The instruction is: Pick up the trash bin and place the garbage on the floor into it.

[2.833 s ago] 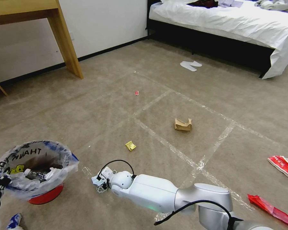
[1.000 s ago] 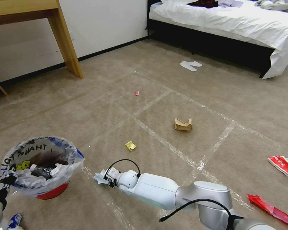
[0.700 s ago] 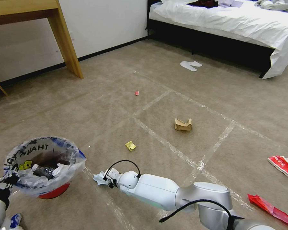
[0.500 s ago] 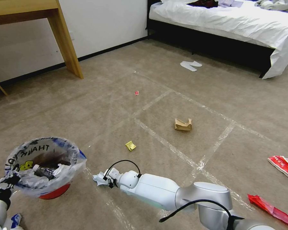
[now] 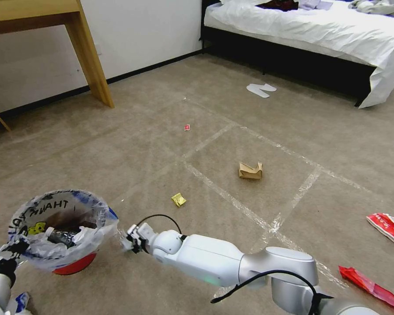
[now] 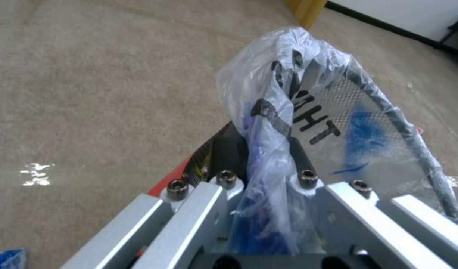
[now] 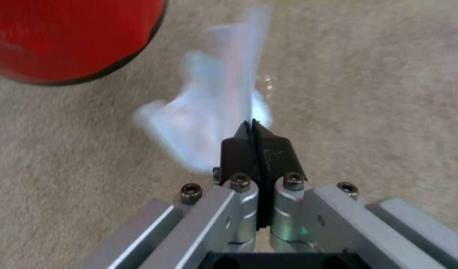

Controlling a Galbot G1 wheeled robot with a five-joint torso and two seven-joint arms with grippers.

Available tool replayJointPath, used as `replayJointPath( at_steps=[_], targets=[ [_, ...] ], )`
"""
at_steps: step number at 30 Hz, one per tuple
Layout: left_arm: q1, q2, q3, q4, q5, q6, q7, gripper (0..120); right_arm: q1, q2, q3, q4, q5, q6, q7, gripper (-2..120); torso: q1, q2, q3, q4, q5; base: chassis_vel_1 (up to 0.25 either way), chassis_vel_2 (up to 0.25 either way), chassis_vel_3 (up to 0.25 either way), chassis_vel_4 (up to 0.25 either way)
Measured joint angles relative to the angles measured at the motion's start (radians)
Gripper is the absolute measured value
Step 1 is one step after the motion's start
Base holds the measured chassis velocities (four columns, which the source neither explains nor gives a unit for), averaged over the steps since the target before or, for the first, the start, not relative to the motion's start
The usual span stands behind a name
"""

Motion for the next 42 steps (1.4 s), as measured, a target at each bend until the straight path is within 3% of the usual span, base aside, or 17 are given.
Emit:
replayJointPath(
  at_steps=[15, 42],
  targets=[
    [-0.017, 0.002, 0.027, 0.026, 0.018, 0.007, -0.002, 5, -0.005, -0.175, 0.072, 0.295, 0.061, -0.037, 0.073, 0, 0.000, 0.000, 0.000, -0.0003, 0.0000, 0.000, 0.000, 0.000, 0.000],
    [-0.033, 0.021, 0.039, 0.056, 0.025, 0.035, -0.005, 5, -0.015, -0.324, 0.149, 0.464, 0.051, -0.038, 0.107, 0, 0.000, 0.000, 0.000, -0.0003, -0.0001, 0.000, 0.000, 0.000, 0.000]
  ],
)
